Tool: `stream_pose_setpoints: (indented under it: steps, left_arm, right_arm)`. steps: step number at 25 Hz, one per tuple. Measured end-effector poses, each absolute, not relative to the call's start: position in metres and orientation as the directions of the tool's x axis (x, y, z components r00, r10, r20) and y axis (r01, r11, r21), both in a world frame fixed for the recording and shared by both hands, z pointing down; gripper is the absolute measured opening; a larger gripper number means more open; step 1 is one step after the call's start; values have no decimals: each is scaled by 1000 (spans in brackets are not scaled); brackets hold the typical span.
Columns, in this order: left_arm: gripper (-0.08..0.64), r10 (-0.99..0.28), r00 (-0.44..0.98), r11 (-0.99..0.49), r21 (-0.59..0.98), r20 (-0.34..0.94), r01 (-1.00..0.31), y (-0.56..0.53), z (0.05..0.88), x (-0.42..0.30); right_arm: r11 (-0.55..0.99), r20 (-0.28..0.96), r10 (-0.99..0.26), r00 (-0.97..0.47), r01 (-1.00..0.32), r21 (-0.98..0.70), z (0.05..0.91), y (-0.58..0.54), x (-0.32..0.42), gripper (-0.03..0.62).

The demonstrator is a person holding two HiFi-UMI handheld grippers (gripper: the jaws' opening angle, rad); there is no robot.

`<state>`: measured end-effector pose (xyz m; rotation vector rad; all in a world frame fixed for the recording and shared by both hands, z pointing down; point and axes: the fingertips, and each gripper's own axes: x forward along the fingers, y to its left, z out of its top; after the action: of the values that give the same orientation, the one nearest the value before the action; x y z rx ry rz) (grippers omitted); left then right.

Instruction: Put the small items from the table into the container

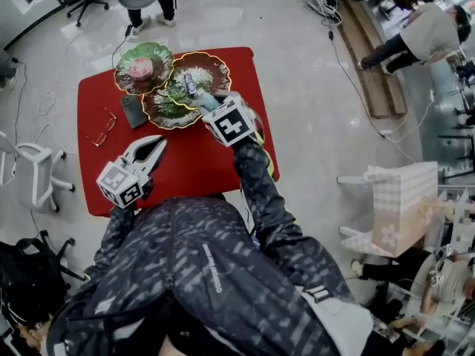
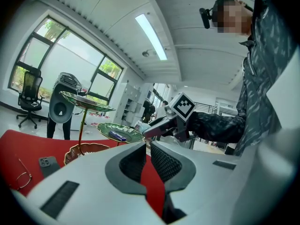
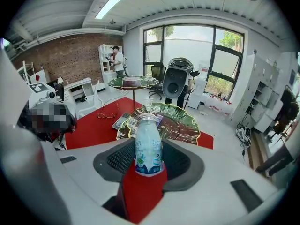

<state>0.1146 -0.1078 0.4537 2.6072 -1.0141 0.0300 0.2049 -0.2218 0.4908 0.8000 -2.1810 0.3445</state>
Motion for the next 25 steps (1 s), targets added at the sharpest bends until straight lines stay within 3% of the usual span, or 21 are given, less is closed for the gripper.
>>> stream_pose_setpoints:
  steps: [25]
  left_arm:
    - [22,-717,672,-585,364,186,-725,-102,477,75]
  right_arm:
    - [779,788,-455,-414,-614,128,521,-309,183,187]
